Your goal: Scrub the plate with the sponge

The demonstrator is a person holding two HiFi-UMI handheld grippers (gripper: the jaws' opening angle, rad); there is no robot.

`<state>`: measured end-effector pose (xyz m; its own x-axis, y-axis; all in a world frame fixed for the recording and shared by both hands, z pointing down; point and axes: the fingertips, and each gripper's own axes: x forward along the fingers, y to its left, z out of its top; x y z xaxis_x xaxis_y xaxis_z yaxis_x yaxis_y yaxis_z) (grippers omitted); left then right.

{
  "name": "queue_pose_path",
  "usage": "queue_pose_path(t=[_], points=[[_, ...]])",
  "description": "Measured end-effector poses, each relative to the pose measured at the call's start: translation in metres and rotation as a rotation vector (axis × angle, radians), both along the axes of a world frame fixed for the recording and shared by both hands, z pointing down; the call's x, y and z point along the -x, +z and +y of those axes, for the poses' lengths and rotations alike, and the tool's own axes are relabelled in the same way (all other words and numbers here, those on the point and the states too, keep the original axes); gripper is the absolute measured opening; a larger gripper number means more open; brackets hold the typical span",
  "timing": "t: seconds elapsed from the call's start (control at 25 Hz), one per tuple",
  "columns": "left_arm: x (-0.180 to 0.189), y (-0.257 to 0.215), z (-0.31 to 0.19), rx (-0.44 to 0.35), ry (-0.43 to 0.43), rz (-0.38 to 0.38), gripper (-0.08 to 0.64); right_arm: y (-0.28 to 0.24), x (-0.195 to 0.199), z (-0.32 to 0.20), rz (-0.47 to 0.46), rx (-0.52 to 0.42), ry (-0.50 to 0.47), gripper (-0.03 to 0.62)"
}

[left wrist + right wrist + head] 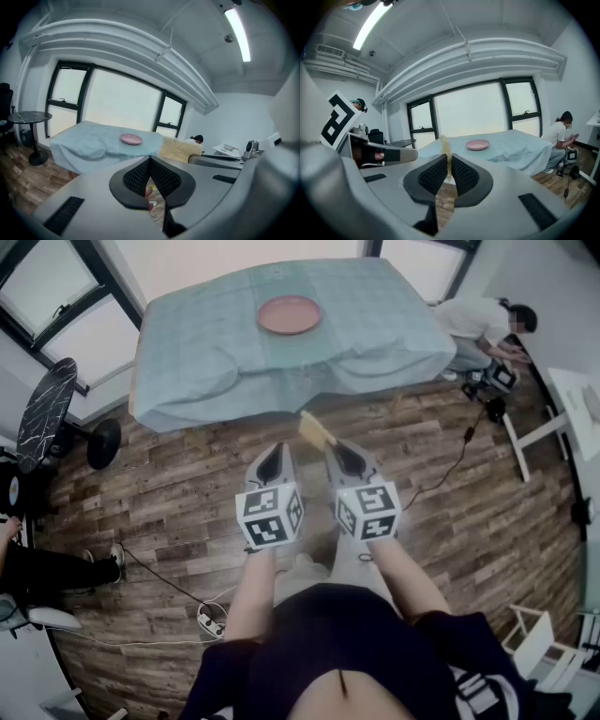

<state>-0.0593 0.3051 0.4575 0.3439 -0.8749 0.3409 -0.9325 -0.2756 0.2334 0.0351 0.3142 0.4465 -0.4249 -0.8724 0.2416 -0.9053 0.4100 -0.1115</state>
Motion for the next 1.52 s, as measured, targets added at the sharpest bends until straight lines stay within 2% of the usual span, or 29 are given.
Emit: queue_pose_path(t=[0.32,0.48,0.72,1.16,1.52], points=[[0.011,-0.009,0.029,-0.006,0.018,0.019,0.008,-0.002,0.023,0.038,0.01,0.018,-0.047,0.035],[0.014,-0.009,0.033,-0.006,0.028,0.019,0.008,-0.007,0.026,0.041,0.003,0.009,-0.033,0.035],[0.023,-0.011,0.039,-0.011,0.044,0.024,0.008,-0.012,0.032,0.046,-0.055,0.004,-0.008,0.035],[0.039,-0.008,0.049,0.018,0.06,0.073,0.008,-0.015,0.052,0.059,-0.069,0.009,-0.002,0.035],[0.046,-0.006,0.041,0.022,0.067,0.07,0.009,-0.016,0.056,0.054,-0.021,0.003,-0.02,0.035]])
